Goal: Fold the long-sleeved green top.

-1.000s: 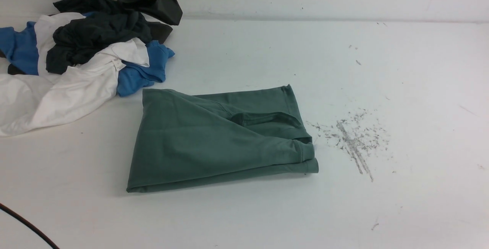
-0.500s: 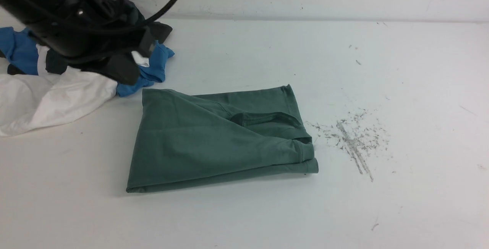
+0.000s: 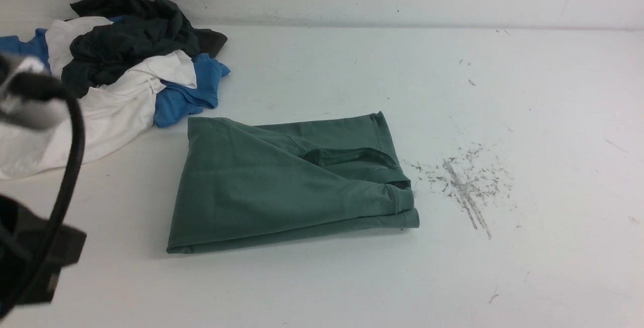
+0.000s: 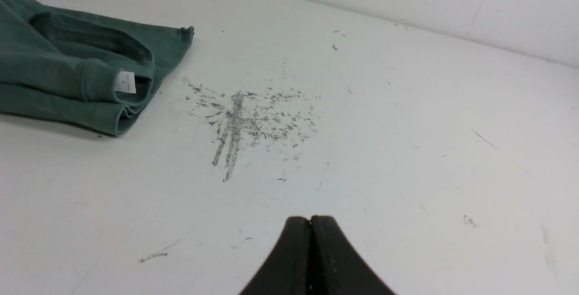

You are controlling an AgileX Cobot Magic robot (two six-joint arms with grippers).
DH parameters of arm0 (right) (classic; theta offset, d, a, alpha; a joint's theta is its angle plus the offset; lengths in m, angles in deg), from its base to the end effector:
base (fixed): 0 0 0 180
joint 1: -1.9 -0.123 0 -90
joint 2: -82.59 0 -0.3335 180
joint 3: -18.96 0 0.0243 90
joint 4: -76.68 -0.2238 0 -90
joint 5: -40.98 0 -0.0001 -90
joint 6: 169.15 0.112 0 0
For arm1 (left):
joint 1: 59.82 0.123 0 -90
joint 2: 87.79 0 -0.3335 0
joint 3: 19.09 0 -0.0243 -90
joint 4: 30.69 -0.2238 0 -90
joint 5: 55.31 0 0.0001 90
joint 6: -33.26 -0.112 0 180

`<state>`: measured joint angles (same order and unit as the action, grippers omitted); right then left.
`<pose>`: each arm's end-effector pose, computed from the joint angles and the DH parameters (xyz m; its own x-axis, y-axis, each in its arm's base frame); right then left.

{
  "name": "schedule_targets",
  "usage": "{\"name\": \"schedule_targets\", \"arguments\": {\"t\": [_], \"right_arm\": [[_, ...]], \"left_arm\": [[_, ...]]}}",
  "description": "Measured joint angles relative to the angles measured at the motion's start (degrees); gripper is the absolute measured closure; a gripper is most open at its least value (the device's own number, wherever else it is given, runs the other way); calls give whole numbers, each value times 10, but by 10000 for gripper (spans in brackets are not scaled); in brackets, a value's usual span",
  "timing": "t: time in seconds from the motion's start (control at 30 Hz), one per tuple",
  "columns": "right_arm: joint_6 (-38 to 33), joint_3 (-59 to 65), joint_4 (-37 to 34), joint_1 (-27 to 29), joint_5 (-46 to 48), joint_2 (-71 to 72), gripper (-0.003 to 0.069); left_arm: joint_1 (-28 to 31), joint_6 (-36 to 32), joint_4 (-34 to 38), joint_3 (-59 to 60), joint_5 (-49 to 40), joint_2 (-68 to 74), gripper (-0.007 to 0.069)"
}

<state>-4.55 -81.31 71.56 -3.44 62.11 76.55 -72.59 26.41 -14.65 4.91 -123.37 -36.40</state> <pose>-0.0035 0.0033 0.1663 -0.2604 -0.2094 -0.9425 -0.1747 0.9703 -0.1673 0.0599 -0.0430 0.3774 -0.7706 0.1871 -0.6092 0.3750 0.9060 -0.1961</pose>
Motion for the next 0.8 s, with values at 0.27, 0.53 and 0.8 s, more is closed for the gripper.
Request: {"name": "schedule_targets", "arguments": {"t": [0.27, 0.53, 0.8], "right_arm": [[99, 0, 0, 0, 0, 0, 668], [110, 0, 0, 0, 0, 0, 668], [110, 0, 0, 0, 0, 0, 668]], "left_arm": [[0, 0, 38, 94, 7, -110, 629], [0, -52, 41, 163, 175, -174, 629], [0, -122, 41, 227, 393, -177, 629]]}}
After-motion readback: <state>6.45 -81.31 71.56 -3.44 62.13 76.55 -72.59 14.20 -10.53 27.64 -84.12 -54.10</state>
